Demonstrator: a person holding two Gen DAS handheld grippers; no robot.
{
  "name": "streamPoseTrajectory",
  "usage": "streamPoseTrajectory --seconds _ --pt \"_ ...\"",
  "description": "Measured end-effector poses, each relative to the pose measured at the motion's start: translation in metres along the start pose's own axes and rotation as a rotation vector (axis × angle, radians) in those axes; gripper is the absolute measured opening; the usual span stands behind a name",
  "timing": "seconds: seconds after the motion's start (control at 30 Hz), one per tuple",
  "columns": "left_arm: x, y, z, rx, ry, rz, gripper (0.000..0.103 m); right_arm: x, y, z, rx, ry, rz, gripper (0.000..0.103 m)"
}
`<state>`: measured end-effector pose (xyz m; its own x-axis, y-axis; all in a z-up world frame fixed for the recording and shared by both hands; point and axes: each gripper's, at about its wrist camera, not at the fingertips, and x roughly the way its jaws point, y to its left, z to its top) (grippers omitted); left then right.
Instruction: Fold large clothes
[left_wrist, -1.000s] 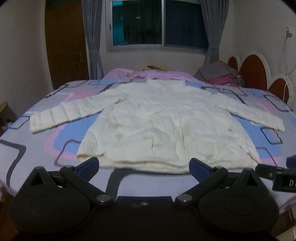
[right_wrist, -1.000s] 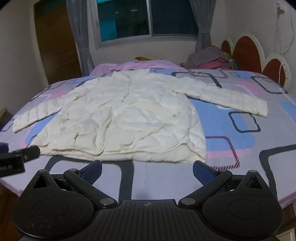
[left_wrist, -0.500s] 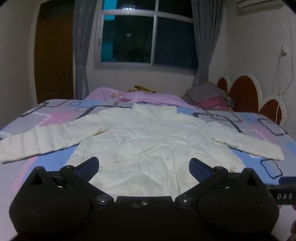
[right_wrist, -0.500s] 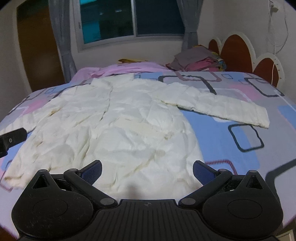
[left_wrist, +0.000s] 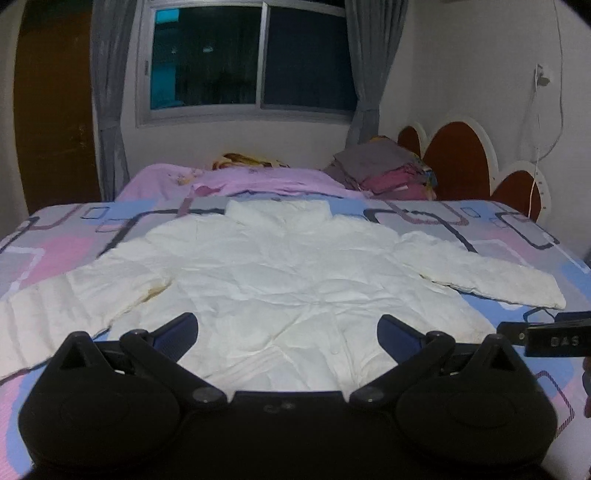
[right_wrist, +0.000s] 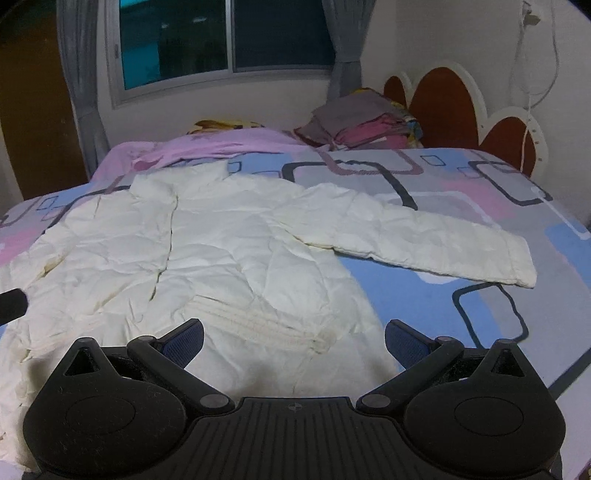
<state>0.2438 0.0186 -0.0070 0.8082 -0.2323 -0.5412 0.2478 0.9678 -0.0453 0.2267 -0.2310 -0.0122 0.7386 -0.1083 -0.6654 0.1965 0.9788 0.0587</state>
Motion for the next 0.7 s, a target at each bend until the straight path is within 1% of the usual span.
streamPoseTrajectory --seconds 0.03,0.13,0.2,0.3,0.4,0.43,0.47,0.5,0.53,0.6,0.7 --pt "0.006 -0.003 0.0 -0.002 0.01 -0.007 0.103 0.001 -0.004 0.001 -0.003 -0.002 -0.011 0.103" --pt "0.018 -0.008 0.002 -0.016 0.011 -0.073 0.103 0.009 -0.027 0.004 0.029 -0.001 -0.034 0.103" --pt "0.026 -0.015 0.003 -0.02 0.025 -0.083 0.103 0.017 -0.051 0.006 0.078 0.003 -0.065 0.103" --pt "0.043 -0.024 0.003 -0.02 0.054 -0.112 0.103 0.03 -0.098 0.01 0.176 0.005 -0.108 0.103" --pt "0.057 -0.034 0.006 -0.021 0.067 -0.128 0.103 0.043 -0.147 0.012 0.278 -0.031 -0.135 0.102" --pt "0.064 -0.039 0.008 -0.018 0.086 -0.137 0.1 0.048 -0.163 0.012 0.305 -0.044 -0.146 0.099" --pt "0.069 -0.043 0.01 -0.012 0.094 -0.132 0.097 0.052 -0.178 0.013 0.325 -0.046 -0.15 0.066" --pt "0.075 -0.048 0.012 -0.002 0.097 -0.128 0.096 0.06 -0.195 0.016 0.357 -0.031 -0.16 0.052" --pt "0.082 -0.056 0.015 0.011 0.096 -0.12 0.095 0.067 -0.212 0.016 0.401 -0.025 -0.166 0.048" --pt "0.094 -0.069 0.019 0.029 0.092 -0.085 0.095 0.08 -0.239 0.016 0.463 -0.027 -0.17 0.049" --pt "0.117 -0.083 0.028 0.008 0.106 -0.058 0.093 0.101 -0.275 0.015 0.534 -0.022 -0.165 0.048"
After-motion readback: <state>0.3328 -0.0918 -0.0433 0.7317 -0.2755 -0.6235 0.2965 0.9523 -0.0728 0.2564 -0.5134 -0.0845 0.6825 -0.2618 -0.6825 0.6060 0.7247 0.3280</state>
